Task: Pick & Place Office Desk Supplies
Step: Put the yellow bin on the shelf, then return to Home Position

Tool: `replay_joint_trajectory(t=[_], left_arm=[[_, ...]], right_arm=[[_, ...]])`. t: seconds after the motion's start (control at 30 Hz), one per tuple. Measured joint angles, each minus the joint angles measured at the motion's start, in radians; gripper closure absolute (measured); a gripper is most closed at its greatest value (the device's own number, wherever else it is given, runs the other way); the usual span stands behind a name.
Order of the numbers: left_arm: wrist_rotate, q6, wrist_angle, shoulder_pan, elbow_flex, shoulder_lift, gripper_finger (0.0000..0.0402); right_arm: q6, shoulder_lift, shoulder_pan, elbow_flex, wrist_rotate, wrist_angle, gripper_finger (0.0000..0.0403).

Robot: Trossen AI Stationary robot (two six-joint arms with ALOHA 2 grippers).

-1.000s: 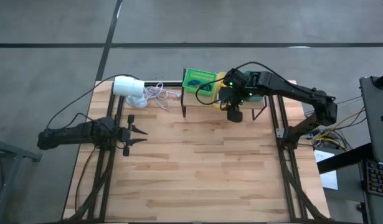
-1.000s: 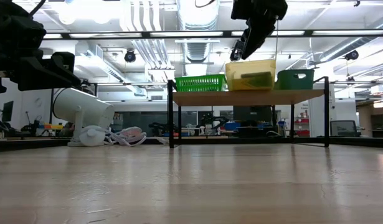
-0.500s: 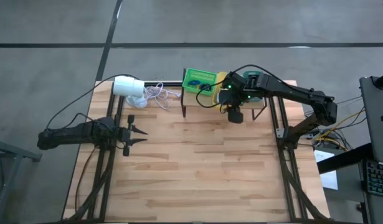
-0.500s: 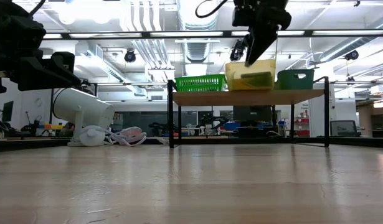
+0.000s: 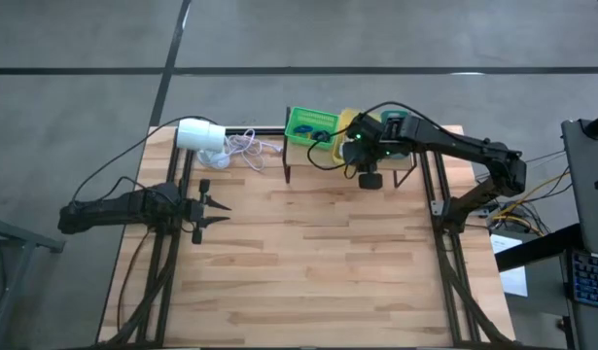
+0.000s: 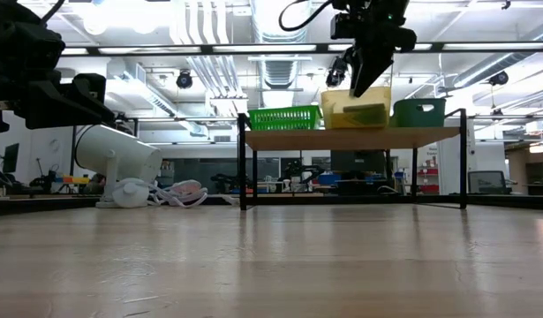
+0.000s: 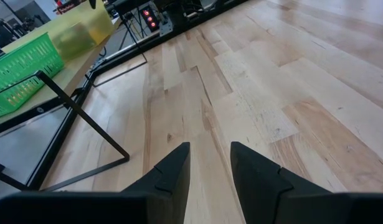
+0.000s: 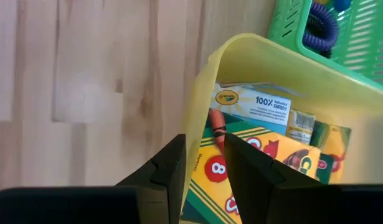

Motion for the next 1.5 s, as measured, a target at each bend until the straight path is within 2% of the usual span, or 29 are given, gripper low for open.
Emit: replay_joint_trajectory(t=[0.3,0.53,1.07,1.17,1.33,1.43,1.5], left_arm=[[0.000,0.000,0.000,0.000,0.000,0.000,0.0284],[0.000,-0.001,0.000,0.000,0.000,0.000,0.0284],[0.000,-0.003,0.000,0.000,0.000,0.000,0.0284],[0.000,-0.003,0.000,0.000,0.000,0.000,0.0284],[0.000,-0.002,0.000,0.000,0.000,0.000,0.0284],[0.000,0.000,0.000,0.000,0.000,0.000,0.0284],[0.000,0.000,0.000,0.000,0.000,0.000,0.0284]], right_arm=[[-0.120,0.000,0.000,-0.011,0.127,-0.002,0.0303],[-0.125,0.000,0.000,-0.016,0.127,-0.002,0.0302],[-0.021,-0.018,0.020,0.032,0.114,0.000,0.0262],[0.054,-0.024,0.032,0.070,0.078,0.002,0.0259],[0.226,-0.040,0.042,0.120,-0.105,0.012,0.0257],[0.215,-0.047,0.055,0.130,-0.202,0.019,0.0264],[0.196,-0.049,0.069,0.130,-0.215,0.043,0.0272]])
